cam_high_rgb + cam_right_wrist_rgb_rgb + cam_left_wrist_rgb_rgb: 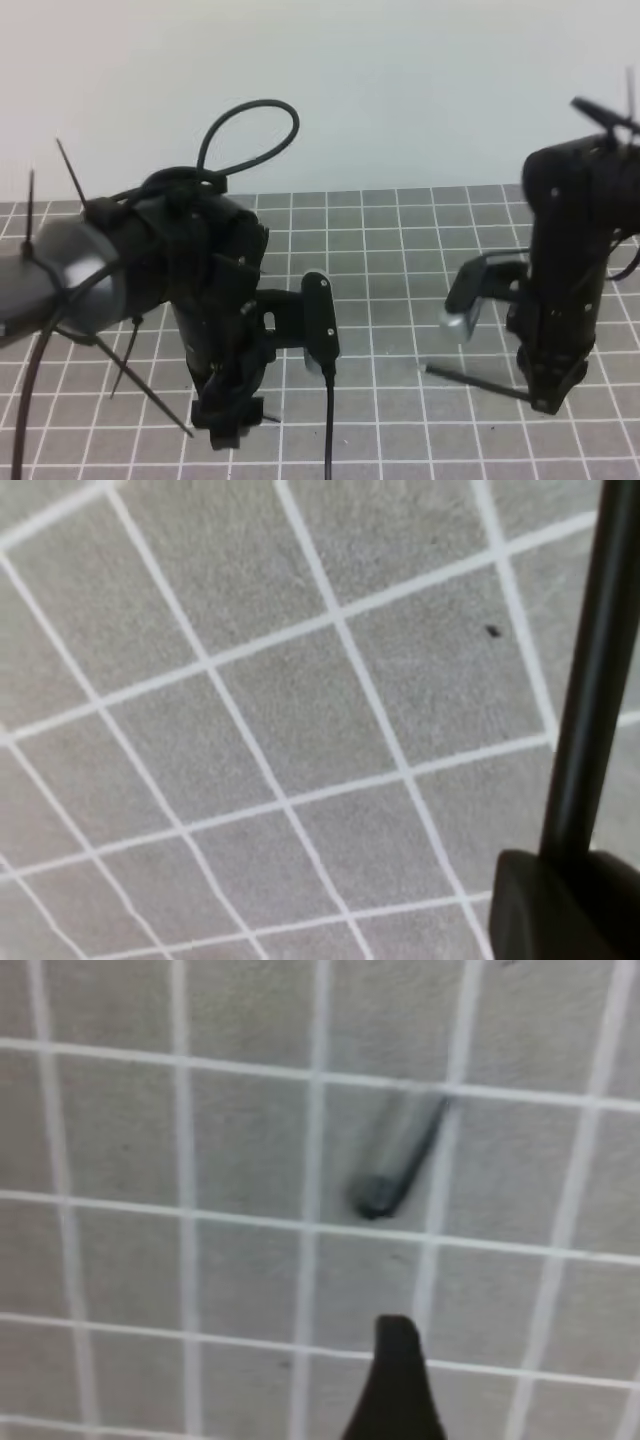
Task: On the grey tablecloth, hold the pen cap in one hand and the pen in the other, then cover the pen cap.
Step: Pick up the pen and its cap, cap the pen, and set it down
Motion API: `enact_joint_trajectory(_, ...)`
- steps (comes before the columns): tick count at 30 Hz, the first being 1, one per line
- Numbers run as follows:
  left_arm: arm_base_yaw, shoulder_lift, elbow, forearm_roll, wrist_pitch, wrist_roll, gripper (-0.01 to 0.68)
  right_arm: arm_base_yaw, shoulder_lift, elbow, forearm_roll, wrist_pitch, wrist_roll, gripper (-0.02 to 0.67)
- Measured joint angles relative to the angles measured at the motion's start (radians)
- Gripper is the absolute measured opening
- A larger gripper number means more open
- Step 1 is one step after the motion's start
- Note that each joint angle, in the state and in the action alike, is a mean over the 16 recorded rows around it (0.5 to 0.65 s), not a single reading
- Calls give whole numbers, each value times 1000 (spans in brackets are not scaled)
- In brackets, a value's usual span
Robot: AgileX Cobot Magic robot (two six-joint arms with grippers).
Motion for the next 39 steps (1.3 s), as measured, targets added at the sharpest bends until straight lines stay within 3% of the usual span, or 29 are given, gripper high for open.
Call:
enact_joint_trajectory(17,-13,53,50,51,-199,329,474,-163,-91,0,115,0,21,67)
enact_joint_trajectory(39,-8,136,120,72,-300,390,255,-170,-92,0,160,0,61,67)
